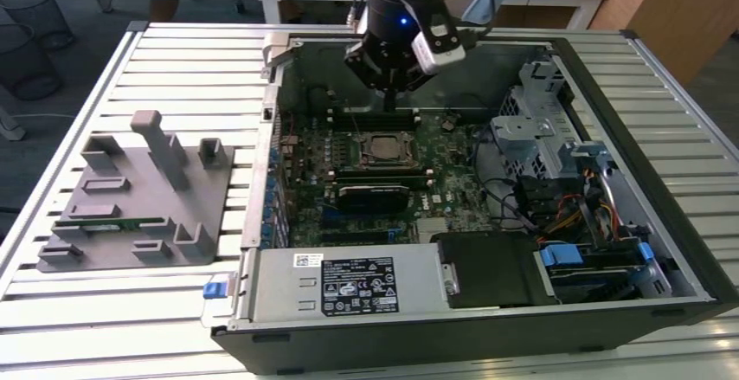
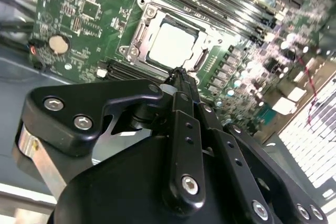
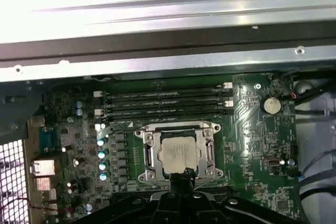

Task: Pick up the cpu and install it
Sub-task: 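Install the first cpu locking lever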

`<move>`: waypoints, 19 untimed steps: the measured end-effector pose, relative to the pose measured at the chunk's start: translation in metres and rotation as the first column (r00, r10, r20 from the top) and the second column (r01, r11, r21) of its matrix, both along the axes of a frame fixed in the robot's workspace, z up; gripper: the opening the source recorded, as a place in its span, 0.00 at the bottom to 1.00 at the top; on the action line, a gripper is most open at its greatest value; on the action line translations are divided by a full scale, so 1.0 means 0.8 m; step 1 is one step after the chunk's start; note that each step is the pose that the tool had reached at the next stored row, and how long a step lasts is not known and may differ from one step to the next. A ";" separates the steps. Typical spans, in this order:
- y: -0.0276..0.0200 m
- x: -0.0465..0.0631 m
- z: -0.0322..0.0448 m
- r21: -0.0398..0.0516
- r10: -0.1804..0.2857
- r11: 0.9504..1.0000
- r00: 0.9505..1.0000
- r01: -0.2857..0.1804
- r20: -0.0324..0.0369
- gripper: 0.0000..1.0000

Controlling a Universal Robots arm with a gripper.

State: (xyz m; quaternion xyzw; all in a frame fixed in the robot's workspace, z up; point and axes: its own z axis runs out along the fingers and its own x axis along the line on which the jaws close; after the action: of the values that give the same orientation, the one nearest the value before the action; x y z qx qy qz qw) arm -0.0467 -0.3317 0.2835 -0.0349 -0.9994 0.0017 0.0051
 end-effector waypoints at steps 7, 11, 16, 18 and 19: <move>0.0000 0.000 -0.0009 0.000 0.126 0.992 0.992 -0.126 0.000 0.11; 0.0001 -0.009 -0.0024 0.002 0.128 0.992 0.992 -0.128 0.014 0.11; 0.0012 -0.019 -0.0050 0.005 0.107 0.994 0.994 -0.107 0.022 0.11; 0.0012 -0.030 -0.0056 0.005 0.106 0.994 0.994 -0.106 0.023 0.11; 0.0012 -0.034 -0.0059 0.005 0.106 0.994 0.994 -0.106 0.024 0.11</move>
State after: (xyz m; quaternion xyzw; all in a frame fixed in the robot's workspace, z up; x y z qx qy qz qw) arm -0.0741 -0.3307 0.2788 0.0183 -0.9998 -0.0018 -0.0066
